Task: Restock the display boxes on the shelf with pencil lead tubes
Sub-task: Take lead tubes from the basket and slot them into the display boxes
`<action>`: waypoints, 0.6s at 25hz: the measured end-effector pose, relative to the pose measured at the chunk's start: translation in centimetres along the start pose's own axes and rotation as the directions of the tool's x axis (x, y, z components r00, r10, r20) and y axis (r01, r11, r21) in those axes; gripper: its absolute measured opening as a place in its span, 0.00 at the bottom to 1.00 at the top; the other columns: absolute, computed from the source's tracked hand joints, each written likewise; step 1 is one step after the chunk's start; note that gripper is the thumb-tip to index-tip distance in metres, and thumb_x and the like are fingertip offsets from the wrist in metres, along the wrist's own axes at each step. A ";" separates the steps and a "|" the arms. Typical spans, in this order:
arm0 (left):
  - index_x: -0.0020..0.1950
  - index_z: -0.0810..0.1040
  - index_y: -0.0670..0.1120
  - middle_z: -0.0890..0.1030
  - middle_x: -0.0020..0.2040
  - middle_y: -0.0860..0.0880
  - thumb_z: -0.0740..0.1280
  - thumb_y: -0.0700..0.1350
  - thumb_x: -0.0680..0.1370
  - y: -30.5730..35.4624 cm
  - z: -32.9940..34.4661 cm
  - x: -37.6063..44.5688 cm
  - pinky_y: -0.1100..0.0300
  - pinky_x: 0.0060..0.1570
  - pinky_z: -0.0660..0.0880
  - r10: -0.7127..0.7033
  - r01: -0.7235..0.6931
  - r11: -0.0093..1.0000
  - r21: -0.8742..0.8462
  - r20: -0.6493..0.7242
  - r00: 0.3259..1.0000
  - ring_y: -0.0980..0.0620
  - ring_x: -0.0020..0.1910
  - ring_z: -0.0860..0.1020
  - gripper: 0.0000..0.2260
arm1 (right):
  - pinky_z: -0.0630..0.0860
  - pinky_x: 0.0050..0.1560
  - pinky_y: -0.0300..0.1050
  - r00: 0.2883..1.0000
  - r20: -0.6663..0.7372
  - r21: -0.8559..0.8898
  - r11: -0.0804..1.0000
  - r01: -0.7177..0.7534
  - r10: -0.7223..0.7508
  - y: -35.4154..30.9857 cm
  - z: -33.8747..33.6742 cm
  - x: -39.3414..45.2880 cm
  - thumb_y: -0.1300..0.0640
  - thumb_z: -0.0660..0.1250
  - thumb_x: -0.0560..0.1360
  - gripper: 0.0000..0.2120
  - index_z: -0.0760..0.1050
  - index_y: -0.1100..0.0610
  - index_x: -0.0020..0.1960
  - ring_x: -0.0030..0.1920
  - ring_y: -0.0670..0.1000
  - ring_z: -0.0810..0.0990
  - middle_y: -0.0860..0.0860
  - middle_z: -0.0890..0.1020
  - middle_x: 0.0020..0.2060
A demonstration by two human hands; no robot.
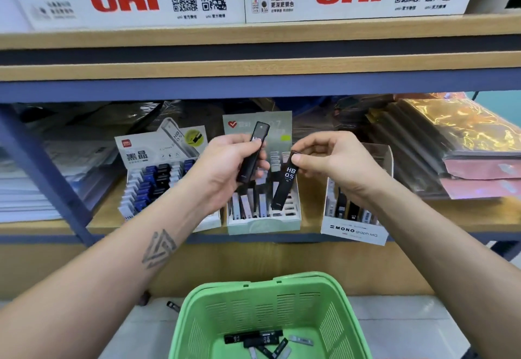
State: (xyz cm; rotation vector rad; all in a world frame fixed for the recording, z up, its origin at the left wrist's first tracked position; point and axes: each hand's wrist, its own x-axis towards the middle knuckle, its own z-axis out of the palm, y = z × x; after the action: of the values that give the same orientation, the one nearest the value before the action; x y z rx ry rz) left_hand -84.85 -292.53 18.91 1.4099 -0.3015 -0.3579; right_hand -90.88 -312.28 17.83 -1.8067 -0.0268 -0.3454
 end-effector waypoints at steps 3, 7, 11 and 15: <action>0.50 0.82 0.39 0.83 0.42 0.44 0.68 0.37 0.79 0.7 -4.6 -0.6 0.56 0.45 0.77 0.053 -0.044 0.996 0.077 -0.130 0.990 0.50 0.41 0.81 0.03 | 0.83 0.44 0.50 0.993 0.113 -0.031 0.998 0.048 -0.044 -0.6 4.1 1.0 0.66 0.76 0.73 0.06 0.83 0.58 0.46 0.40 0.54 0.84 0.57 0.85 0.40; 0.48 0.83 0.41 0.85 0.45 0.43 0.74 0.38 0.75 0.9 -10.2 -1.6 0.53 0.46 0.75 0.073 -0.016 0.973 0.232 -0.239 0.968 0.47 0.44 0.80 0.03 | 0.83 0.53 0.53 0.973 0.177 -0.287 0.938 0.197 -0.150 -0.6 9.2 2.2 0.63 0.76 0.74 0.07 0.82 0.53 0.49 0.44 0.51 0.84 0.51 0.85 0.42; 0.45 0.83 0.41 0.84 0.39 0.43 0.73 0.33 0.75 0.9 -13.3 -3.1 0.62 0.34 0.78 0.094 0.036 0.904 0.427 -0.280 0.955 0.49 0.36 0.81 0.04 | 0.81 0.51 0.53 0.917 0.233 -0.638 0.661 0.395 -0.323 -0.3 13.6 3.0 0.59 0.72 0.77 0.07 0.82 0.52 0.55 0.50 0.53 0.83 0.50 0.86 0.47; 0.47 0.83 0.39 0.85 0.41 0.41 0.73 0.33 0.75 0.5 -15.0 -3.9 0.62 0.35 0.79 0.105 0.079 0.829 0.554 -0.292 0.951 0.51 0.36 0.81 0.04 | 0.77 0.45 0.50 0.924 0.260 -0.778 0.506 0.373 -0.282 -0.1 16.7 5.0 0.59 0.68 0.79 0.07 0.81 0.52 0.55 0.50 0.60 0.82 0.54 0.85 0.47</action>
State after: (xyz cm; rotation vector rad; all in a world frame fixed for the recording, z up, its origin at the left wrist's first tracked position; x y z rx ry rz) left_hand -82.21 -277.31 17.35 2.0193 -0.1572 -0.0181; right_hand -82.42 -297.18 15.48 -2.7795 -0.3444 -0.6088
